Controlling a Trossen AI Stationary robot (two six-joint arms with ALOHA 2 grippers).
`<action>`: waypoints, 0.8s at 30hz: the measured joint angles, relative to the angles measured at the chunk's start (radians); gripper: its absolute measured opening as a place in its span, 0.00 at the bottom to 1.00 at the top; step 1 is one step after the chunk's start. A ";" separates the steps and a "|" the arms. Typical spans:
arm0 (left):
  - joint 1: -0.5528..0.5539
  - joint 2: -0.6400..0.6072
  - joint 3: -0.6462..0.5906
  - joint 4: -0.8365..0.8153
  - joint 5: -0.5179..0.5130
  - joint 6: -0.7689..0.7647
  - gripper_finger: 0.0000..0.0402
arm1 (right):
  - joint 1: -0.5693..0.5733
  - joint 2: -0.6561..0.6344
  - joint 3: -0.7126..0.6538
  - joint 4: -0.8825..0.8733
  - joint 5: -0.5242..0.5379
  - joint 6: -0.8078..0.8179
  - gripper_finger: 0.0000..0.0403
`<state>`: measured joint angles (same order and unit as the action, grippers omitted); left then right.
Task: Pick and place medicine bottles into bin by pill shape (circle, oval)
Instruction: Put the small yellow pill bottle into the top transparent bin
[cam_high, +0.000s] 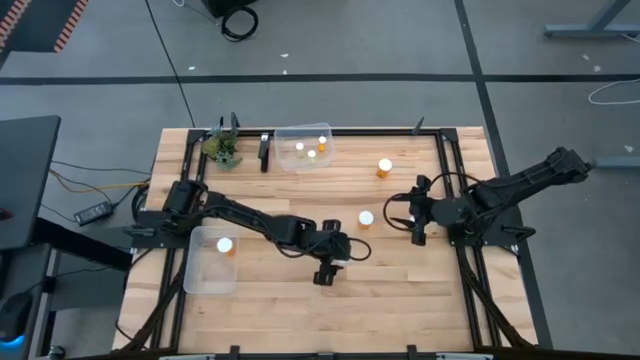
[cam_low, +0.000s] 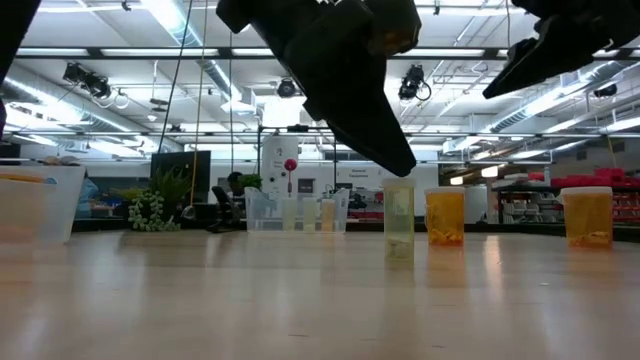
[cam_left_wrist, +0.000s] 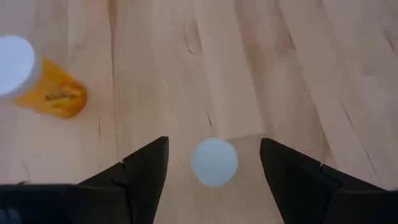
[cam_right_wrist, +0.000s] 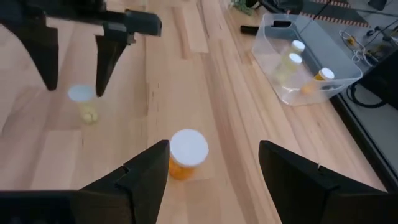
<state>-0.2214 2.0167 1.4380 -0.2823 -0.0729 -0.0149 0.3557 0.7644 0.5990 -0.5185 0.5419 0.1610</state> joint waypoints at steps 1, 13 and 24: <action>-0.002 0.000 0.000 -0.002 -0.002 0.003 0.65 | 0.000 0.000 -0.004 0.003 0.000 0.002 0.63; -0.002 0.012 0.000 0.012 -0.004 0.029 0.55 | 0.000 0.010 -0.018 0.011 0.002 0.023 0.63; -0.008 0.053 -0.001 0.023 -0.004 0.039 0.51 | 0.000 0.010 -0.018 0.013 0.004 0.023 0.63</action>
<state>-0.2291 2.0701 1.4372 -0.2592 -0.0769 0.0238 0.3553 0.7742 0.5812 -0.5054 0.5457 0.1840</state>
